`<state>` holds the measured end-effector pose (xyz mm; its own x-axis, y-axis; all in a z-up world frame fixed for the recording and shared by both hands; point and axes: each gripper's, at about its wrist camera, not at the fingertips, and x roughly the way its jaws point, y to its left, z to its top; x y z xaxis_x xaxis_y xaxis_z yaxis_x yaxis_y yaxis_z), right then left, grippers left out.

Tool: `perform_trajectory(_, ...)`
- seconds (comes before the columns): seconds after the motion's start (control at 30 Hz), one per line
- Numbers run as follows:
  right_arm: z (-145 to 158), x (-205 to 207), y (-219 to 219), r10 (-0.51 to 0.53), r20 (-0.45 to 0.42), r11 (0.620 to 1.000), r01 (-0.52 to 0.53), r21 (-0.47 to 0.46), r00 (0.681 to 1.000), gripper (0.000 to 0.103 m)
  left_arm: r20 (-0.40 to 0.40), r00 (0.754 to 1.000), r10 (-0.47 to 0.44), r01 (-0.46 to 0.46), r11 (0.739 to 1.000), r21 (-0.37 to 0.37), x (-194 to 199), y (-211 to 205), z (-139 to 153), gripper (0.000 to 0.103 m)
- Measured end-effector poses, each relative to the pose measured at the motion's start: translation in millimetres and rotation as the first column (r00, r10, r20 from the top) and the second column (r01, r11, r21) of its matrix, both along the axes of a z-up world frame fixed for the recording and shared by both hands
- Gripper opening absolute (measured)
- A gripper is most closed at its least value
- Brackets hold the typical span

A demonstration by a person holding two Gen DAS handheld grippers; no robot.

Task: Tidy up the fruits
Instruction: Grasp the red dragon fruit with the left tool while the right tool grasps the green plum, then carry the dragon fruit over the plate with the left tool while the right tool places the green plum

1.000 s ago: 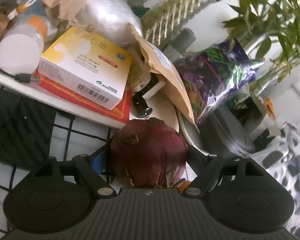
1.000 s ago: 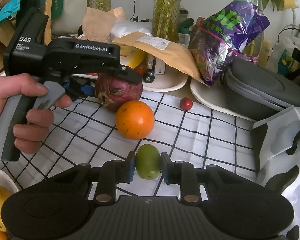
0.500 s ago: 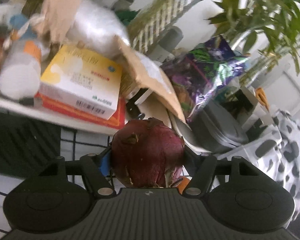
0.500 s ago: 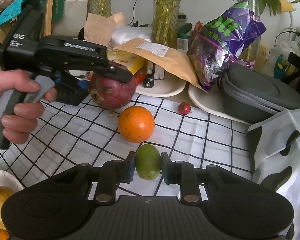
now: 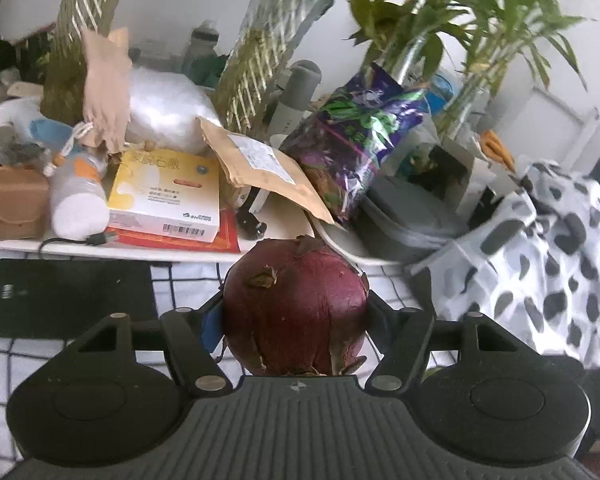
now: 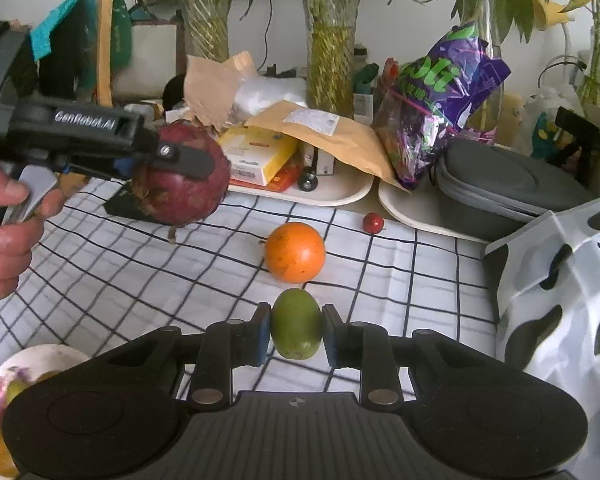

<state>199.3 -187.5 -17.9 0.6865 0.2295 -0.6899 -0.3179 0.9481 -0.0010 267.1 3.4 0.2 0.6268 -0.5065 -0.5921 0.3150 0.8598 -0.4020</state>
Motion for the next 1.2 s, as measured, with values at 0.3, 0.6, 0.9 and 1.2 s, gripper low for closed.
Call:
perform_trajectory(0.3, 8, -38, 12, 0.019, -0.011, 1.0, -0.019, 0.012, 1.0, 0.028, 0.044, 0.999, -0.026, 0.023, 0.997, 0.08, -53, 6, 17, 0.066)
perform_trajectory(0.6, 14, -72, 26, 0.041, -0.015, 0.999, -0.041, 0.028, 0.999, 0.028, 0.076, 0.996, -0.038, 0.03, 0.994, 0.108, -104, 15, 31, 0.066)
perform_trajectory(0.9, 8, -106, 45, 0.098, -0.092, 0.994, -0.094, 0.053, 0.991, 0.028, 0.088, 0.993, -0.075, 0.062, 0.988, 0.139, -154, 17, 36, 0.066)
perform_trajectory(1.2, 0, -127, 51, 0.088, -0.144, 0.996, -0.083, 0.038, 0.986, 0.028, 0.068, 0.983, -0.169, 0.153, 0.967, 0.202, -201, 3, 26, 0.066)
